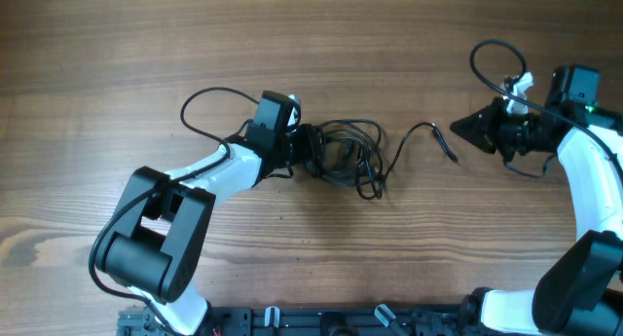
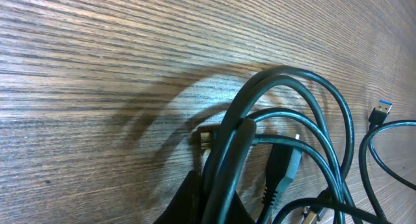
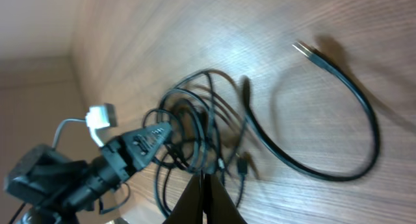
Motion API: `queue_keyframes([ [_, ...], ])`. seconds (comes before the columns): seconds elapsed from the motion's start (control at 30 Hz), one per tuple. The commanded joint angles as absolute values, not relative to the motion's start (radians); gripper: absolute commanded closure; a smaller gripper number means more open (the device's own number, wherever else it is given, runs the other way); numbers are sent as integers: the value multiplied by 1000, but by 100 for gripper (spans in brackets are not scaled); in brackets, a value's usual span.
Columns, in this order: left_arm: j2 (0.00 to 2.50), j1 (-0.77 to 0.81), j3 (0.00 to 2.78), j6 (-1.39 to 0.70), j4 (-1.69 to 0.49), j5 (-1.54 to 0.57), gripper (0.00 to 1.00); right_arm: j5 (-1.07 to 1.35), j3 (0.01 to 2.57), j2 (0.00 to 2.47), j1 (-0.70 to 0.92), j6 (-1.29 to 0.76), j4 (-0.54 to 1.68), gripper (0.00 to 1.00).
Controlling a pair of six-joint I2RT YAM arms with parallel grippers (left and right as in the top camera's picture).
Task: Untangle cables
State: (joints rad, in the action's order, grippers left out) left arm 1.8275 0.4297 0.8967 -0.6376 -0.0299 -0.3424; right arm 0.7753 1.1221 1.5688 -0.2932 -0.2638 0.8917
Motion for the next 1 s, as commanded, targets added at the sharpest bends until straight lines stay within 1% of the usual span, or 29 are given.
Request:
queue_keyframes([
  [0.0, 1837, 424, 904, -645, -29, -351, 96, 740, 1102, 1565, -247, -196, 960, 64],
  [0.03, 1837, 424, 904, -645, -29, -351, 96, 740, 1081, 1565, -232, -190, 963, 60],
  [0.13, 1837, 424, 904, -645, -30, -351, 96, 741, 966, 1565, -157, -245, 901, 59],
  [0.2, 1837, 424, 904, -645, -30, -351, 96, 741, 880, 1565, -101, -318, 800, 59],
  [0.3, 1837, 424, 904, -645, -30, -351, 96, 765, 780, 1565, -19, -431, 641, 54],
  [0.43, 1837, 424, 904, -645, -29, -351, 96, 786, 715, 1565, 91, -572, 443, 53],
  [0.57, 1837, 424, 904, -645, -30, -351, 96, 779, 714, 1565, 158, -687, 324, 54],
  [0.7, 1837, 424, 904, -645, -29, -351, 96, 775, 714, 1565, 161, -712, 307, 52],
  [0.77, 1837, 424, 904, -645, -29, -351, 96, 776, 714, 1565, 161, -718, 335, 53],
  [0.97, 1837, 424, 904, -645, -30, -351, 96, 779, 713, 1565, 161, -717, 397, 65],
])
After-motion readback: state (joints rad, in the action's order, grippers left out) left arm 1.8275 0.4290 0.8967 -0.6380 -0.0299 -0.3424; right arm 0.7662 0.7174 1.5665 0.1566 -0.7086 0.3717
